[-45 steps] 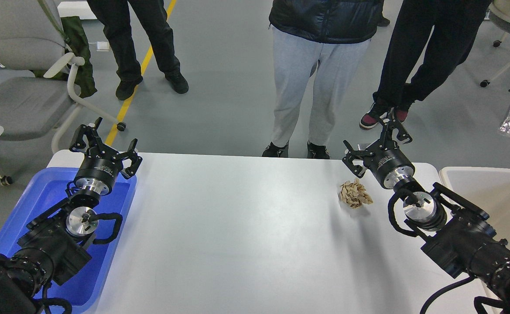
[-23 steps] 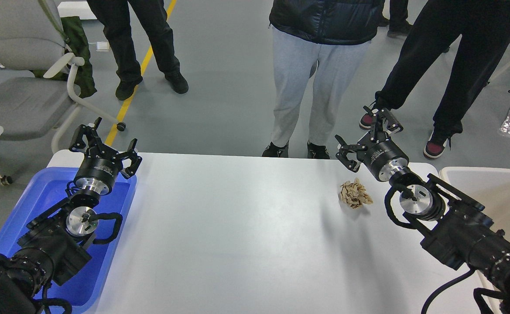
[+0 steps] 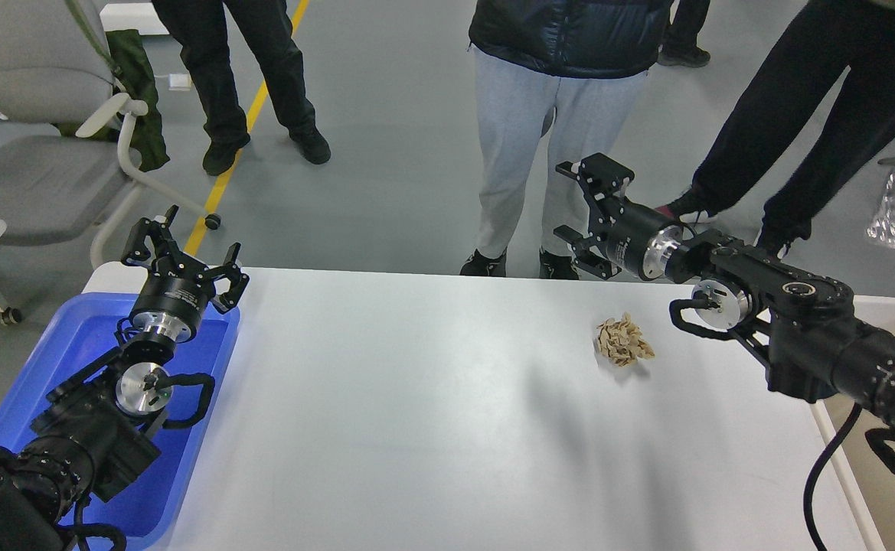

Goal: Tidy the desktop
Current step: 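Lower the right gripper onto the crumpled tan paper and close it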

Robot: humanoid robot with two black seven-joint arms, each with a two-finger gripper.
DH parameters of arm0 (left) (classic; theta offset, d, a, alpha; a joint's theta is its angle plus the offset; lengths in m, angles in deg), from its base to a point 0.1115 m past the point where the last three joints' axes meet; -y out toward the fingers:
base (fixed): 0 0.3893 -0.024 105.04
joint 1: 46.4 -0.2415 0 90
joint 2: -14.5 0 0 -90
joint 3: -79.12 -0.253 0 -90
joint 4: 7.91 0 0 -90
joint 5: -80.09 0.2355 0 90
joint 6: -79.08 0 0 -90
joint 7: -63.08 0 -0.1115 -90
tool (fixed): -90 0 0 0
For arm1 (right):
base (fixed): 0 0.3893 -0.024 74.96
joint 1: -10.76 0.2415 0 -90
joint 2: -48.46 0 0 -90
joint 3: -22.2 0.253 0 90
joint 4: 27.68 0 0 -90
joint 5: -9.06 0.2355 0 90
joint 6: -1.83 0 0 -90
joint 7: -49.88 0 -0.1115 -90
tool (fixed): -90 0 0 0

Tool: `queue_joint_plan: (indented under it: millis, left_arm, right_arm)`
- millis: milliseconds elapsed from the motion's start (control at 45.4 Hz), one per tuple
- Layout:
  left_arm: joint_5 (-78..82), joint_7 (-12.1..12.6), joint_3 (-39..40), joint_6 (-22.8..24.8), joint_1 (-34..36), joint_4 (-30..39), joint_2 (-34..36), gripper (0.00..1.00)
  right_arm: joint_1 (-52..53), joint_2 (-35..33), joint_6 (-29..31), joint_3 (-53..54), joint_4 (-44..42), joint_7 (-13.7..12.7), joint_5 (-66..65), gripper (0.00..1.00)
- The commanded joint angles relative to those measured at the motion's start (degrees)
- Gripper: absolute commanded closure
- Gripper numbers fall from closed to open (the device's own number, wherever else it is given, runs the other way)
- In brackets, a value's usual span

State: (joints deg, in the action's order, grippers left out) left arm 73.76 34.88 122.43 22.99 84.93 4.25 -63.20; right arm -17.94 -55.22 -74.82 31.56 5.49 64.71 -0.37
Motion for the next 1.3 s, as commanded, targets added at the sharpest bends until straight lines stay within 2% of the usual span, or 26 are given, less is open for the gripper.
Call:
queue_joint_plan:
  millis: [0, 176, 330, 463, 793, 1278]
  left_arm:
    - [0.00, -0.01, 0.02, -0.08, -0.02, -0.03, 0.00, 0.00]
    - [0.00, -0.01, 0.02, 0.01, -0.02, -0.03, 0.00, 0.00]
    - [0.00, -0.01, 0.02, 0.01, -0.02, -0.03, 0.00, 0.00]
    - [0.00, -0.01, 0.02, 0.01, -0.02, -0.03, 0.00, 0.00]
    - [0.00, -0.01, 0.02, 0.01, -0.02, 0.06, 0.00, 0.00]
    - [0.00, -0.01, 0.02, -0.08, -0.02, -0.03, 0.00, 0.00]
  right_arm:
    - [8.22, -0.55, -0.44, -20.69, -1.70, 0.37, -15.87, 0.00]
    - [8.40, -0.38, -2.36, -28.87, -7.50, 0.64, -28.17, 0.00]
    - [7.52, -0.20, -8.07, -32.21, -9.18, 0.64, -41.44, 0.00]
    - [5.59, -0.03, -12.91, -36.08, -9.27, 0.64, -47.78, 0.00]
    - [-0.21, 4.37, -17.40, -38.28, -10.58, 0.64, -48.40, 0.00]
    - [-5.31, 8.15, -19.33, -38.19, -16.74, 0.64, -49.98, 0.00]
